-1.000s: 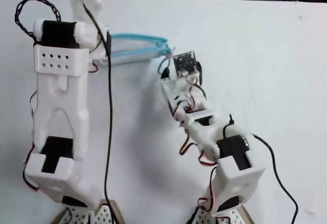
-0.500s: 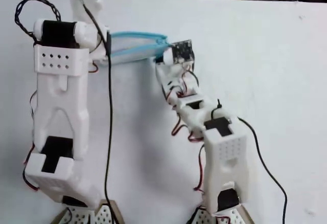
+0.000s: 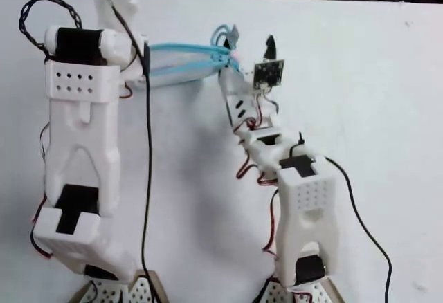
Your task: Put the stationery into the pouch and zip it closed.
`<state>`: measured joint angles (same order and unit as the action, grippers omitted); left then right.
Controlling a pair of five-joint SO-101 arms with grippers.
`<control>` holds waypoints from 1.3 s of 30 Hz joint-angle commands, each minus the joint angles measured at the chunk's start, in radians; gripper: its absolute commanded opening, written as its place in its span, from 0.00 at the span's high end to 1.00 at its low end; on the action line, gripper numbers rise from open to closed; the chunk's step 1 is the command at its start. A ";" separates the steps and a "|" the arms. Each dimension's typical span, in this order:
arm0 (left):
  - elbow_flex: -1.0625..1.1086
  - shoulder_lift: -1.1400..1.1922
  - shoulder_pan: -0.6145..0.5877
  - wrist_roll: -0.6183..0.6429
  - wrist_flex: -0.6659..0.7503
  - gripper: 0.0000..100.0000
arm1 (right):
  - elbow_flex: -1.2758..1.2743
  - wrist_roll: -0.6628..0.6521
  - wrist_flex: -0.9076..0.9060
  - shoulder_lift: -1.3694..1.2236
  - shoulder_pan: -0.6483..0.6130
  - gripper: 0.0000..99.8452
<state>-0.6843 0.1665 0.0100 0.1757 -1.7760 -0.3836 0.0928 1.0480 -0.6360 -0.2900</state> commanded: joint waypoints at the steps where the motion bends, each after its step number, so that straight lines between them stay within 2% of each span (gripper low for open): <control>1: -0.038 -0.010 0.010 -0.006 0.011 0.98 | 0.015 -0.015 0.134 0.013 0.015 0.64; 11: -0.038 -0.008 0.010 -0.006 0.012 0.98 | -0.032 -0.126 0.367 0.042 0.076 0.64; 20: -0.038 -0.008 0.010 -0.006 0.012 0.98 | -0.532 -0.127 0.369 0.389 0.062 0.64; 24: -0.038 -0.008 0.012 -0.006 0.012 0.98 | -0.681 -0.129 0.363 0.414 0.048 0.64; 28: -0.038 -0.008 0.012 -0.006 0.011 0.98 | -0.684 -0.218 0.226 0.390 0.076 0.64; 31: -0.038 -0.008 0.010 -0.006 0.011 0.98 | -0.697 -0.226 0.140 0.412 0.101 0.64; 39: -0.038 -0.008 0.010 -0.006 0.011 0.98 | -0.904 -0.224 -0.156 0.708 0.073 0.64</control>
<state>-0.6843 0.1665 0.0100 0.1757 -1.7760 -1.2336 -0.1235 0.9835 -0.0698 -0.1979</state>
